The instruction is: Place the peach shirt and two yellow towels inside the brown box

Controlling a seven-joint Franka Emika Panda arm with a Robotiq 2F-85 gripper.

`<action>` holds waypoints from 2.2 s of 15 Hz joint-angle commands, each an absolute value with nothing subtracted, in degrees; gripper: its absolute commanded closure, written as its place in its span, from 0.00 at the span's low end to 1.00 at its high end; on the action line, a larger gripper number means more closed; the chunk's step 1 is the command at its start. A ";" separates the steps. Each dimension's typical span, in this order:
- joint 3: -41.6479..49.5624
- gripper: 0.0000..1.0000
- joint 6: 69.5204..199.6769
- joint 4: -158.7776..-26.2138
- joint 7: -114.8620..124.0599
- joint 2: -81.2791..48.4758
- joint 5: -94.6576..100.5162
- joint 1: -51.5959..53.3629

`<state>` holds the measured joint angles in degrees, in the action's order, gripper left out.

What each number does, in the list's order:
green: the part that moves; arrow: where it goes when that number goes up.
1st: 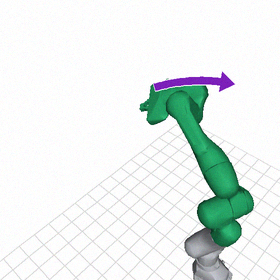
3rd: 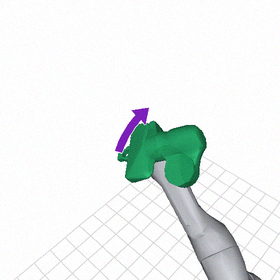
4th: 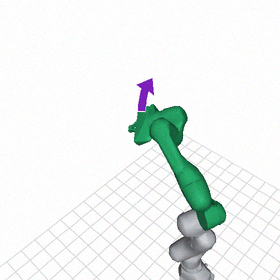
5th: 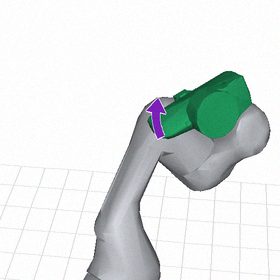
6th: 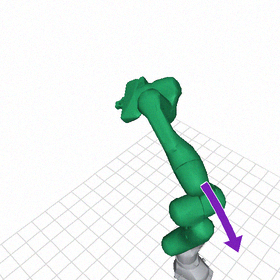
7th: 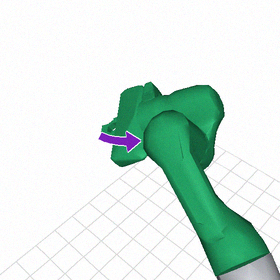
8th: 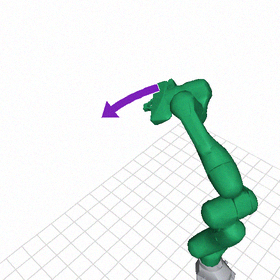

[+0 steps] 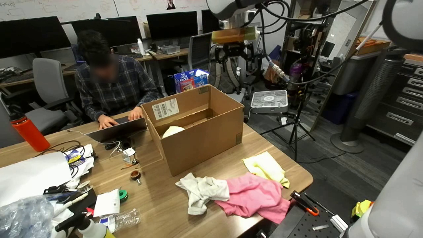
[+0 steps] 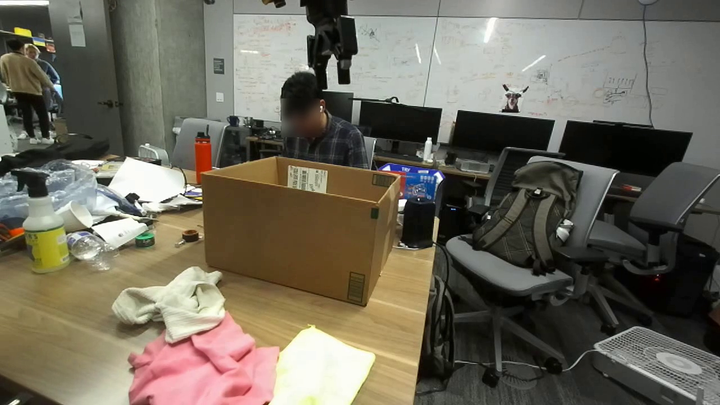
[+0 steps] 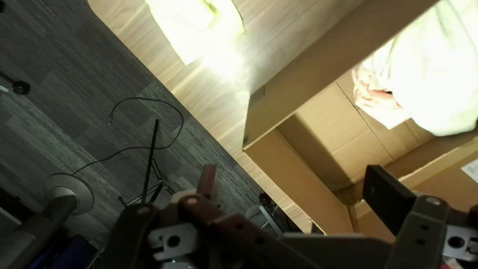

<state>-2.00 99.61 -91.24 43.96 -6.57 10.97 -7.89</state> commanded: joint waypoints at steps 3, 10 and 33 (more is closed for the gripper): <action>3.85 0.00 104.79 -111.31 30.87 6.95 11.22 -7.92; 7.21 0.00 108.73 -127.37 20.13 15.83 14.43 -9.58; 6.69 0.00 116.93 -138.79 11.79 11.57 4.07 -8.09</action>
